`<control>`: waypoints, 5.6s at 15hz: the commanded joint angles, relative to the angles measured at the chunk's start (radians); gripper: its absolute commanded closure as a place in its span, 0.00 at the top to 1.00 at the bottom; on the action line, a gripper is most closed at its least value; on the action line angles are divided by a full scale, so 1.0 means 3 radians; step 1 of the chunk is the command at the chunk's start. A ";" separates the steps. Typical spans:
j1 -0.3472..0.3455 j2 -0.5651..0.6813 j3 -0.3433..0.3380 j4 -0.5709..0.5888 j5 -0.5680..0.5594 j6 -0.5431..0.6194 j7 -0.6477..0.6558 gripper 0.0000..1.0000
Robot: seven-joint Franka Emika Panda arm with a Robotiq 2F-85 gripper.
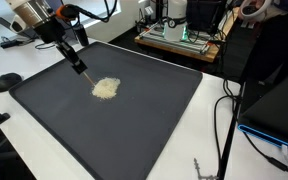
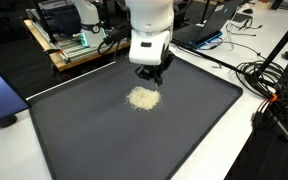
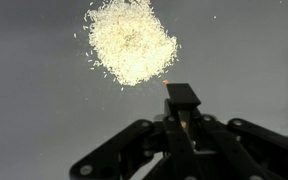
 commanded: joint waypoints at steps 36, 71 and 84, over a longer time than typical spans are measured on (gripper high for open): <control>-0.0231 -0.2127 -0.0454 -0.3493 0.1839 0.1900 -0.1632 0.03; 0.0623 -0.2492 0.0029 -0.4157 -0.1764 0.3650 -0.0239 0.03; 0.0871 -0.2066 0.0475 -0.3456 -0.3347 0.2703 0.1085 0.03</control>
